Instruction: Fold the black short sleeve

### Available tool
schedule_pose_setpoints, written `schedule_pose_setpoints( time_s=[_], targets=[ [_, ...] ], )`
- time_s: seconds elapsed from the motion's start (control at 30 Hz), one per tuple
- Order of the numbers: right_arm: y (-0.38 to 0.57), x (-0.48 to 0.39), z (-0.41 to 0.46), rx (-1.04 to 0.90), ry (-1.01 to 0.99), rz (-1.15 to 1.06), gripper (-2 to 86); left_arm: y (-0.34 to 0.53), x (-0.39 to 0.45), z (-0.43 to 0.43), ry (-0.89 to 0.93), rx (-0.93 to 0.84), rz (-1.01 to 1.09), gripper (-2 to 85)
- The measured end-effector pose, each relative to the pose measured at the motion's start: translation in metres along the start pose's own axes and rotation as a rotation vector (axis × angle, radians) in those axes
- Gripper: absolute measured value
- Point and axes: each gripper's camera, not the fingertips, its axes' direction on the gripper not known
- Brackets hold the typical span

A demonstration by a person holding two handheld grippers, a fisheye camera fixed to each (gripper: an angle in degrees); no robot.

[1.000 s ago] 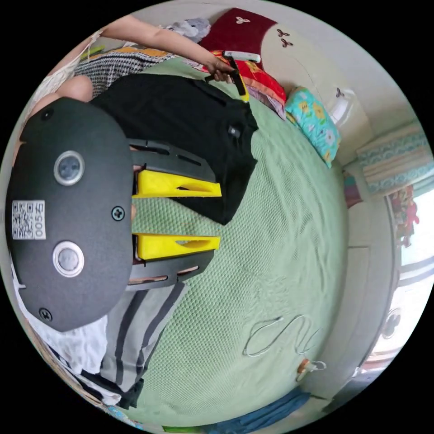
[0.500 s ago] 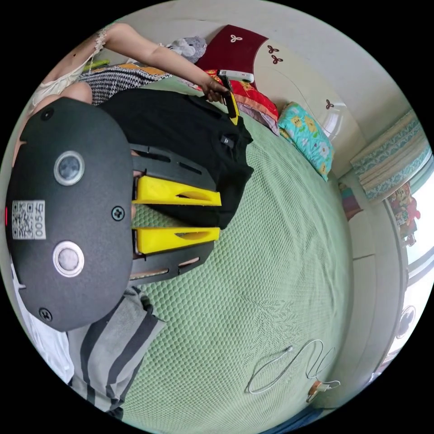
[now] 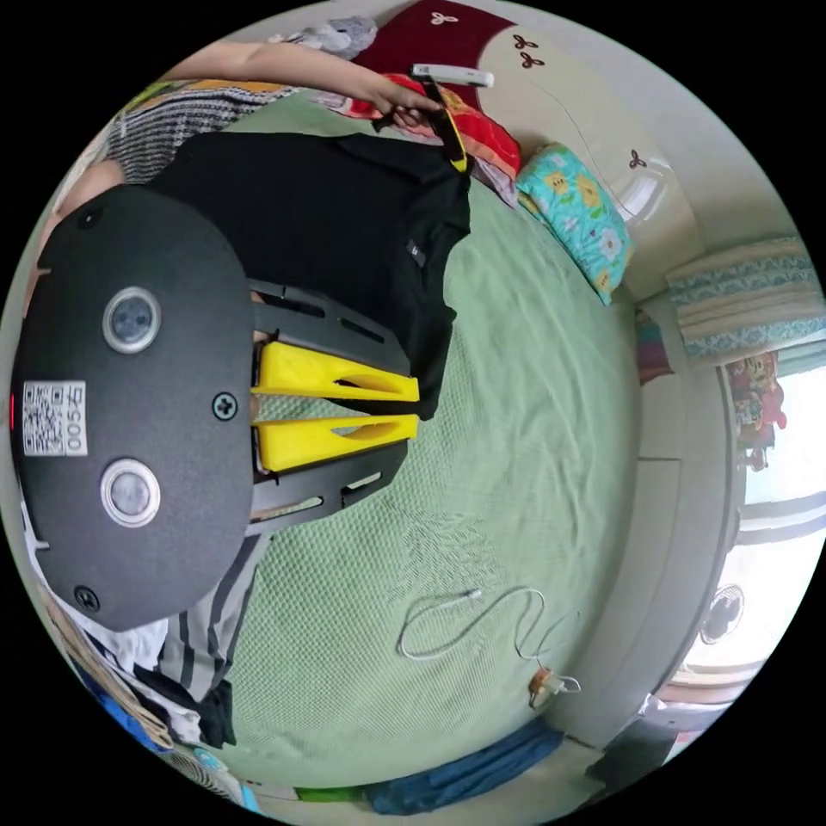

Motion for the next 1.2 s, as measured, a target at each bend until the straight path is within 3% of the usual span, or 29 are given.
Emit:
schedule_pose_setpoints(
  time_s=[0.3,0.47,0.63,0.83,1.03,1.2],
  targets=[
    [0.028,-0.016,-0.005,-0.005,-0.004,0.023,-0.9,0.046,-0.006,-0.048,0.106,0.026,-0.042,2.0],
    [0.077,-0.018,-0.076,0.044,-0.095,-0.015,-0.9,0.093,0.01,-0.114,0.075,-0.015,0.042,2.1],
    [0.165,-0.041,-0.146,0.026,-0.123,-0.142,-0.9,0.211,0.017,-0.187,0.189,-0.005,0.077,2.3],
    [0.308,-0.062,-0.15,-0.059,-0.171,-0.159,-0.9,0.347,0.001,-0.167,0.312,-0.142,-0.085,2.8],
    [0.366,-0.063,-0.108,-0.127,-0.116,-0.019,0.7,0.395,-0.009,-0.156,0.384,-0.111,-0.239,4.4],
    [0.38,-0.054,-0.124,-0.174,-0.155,-0.052,7.5,0.413,0.016,-0.187,0.252,-0.226,-0.051,9.3]
  ],
)
